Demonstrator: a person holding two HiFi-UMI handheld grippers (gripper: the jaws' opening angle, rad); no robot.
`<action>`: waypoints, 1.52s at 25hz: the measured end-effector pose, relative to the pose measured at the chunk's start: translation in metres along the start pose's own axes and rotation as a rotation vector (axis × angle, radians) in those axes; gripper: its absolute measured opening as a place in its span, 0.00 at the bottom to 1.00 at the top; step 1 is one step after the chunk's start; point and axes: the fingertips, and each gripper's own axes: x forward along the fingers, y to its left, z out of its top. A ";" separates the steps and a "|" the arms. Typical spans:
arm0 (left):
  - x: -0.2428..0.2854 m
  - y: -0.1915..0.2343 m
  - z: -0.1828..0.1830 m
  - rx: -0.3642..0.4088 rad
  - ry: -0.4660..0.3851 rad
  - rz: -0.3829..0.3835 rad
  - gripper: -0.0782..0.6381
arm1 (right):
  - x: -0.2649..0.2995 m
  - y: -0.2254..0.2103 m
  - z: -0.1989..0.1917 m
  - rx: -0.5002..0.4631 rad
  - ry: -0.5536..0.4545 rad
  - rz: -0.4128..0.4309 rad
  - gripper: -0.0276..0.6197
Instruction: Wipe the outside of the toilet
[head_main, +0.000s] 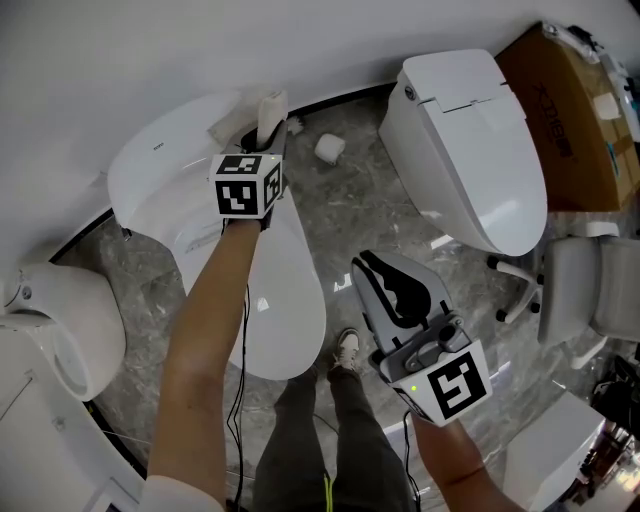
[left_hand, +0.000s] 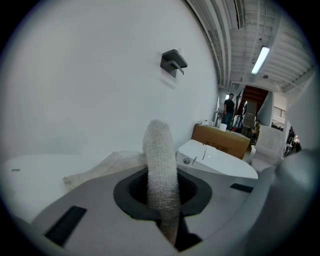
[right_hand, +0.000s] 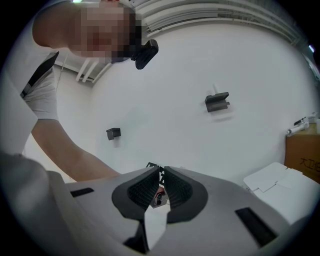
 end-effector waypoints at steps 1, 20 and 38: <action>-0.002 -0.005 0.004 -0.014 -0.017 -0.013 0.19 | -0.001 0.001 0.000 0.000 -0.001 0.000 0.13; -0.093 -0.063 0.106 -0.161 -0.250 -0.167 0.19 | -0.012 0.061 0.059 -0.069 -0.048 0.073 0.13; -0.295 -0.015 0.096 -0.172 -0.302 -0.022 0.19 | -0.050 0.144 0.095 -0.119 -0.023 0.171 0.13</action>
